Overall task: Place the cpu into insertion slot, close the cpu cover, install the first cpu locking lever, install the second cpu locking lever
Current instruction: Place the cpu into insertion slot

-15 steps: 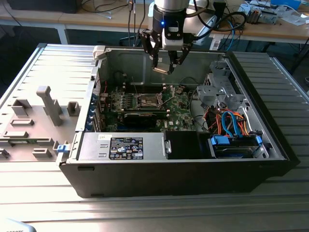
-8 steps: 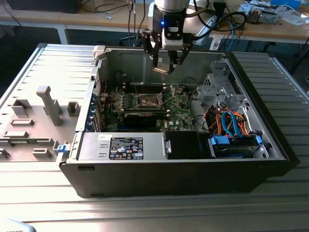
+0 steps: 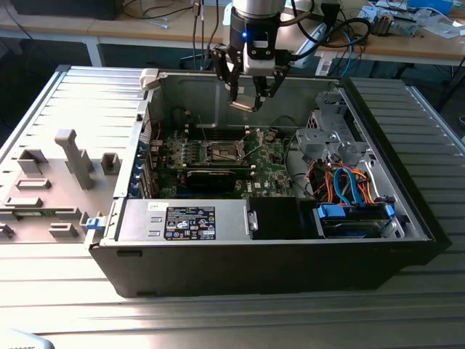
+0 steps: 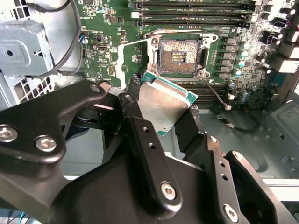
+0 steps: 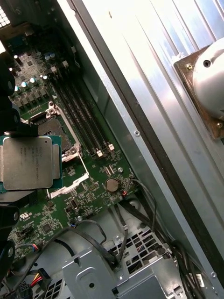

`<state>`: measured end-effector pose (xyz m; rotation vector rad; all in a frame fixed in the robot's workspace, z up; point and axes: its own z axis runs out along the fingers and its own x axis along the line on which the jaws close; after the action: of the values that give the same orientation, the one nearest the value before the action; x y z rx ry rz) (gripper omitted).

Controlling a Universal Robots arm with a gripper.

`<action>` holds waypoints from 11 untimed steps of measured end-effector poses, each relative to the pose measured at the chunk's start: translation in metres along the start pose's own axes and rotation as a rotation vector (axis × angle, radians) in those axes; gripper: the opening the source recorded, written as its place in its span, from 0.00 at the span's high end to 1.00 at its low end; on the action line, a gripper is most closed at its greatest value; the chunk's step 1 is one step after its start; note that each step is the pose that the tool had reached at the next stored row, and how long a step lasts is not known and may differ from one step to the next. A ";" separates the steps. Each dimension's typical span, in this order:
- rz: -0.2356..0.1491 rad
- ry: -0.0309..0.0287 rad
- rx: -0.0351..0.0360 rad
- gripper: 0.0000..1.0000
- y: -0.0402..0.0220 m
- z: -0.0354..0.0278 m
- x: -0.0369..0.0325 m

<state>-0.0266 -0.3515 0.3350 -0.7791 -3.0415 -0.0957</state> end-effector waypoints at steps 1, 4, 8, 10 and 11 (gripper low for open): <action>0.000 0.0000 0.0000 0.45 0.0000 0.0000 0.0000; 0.002 -0.0001 0.0000 0.45 0.0000 0.0000 0.0000; 0.004 -0.0003 0.0000 0.45 0.0000 0.0001 0.0000; 0.005 -0.0003 0.0000 0.45 0.0000 0.0000 0.0000; 0.006 -0.0003 -0.0001 0.45 0.0000 0.0001 0.0000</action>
<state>-0.0266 -0.3515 0.3349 -0.7879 -3.0394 -0.0957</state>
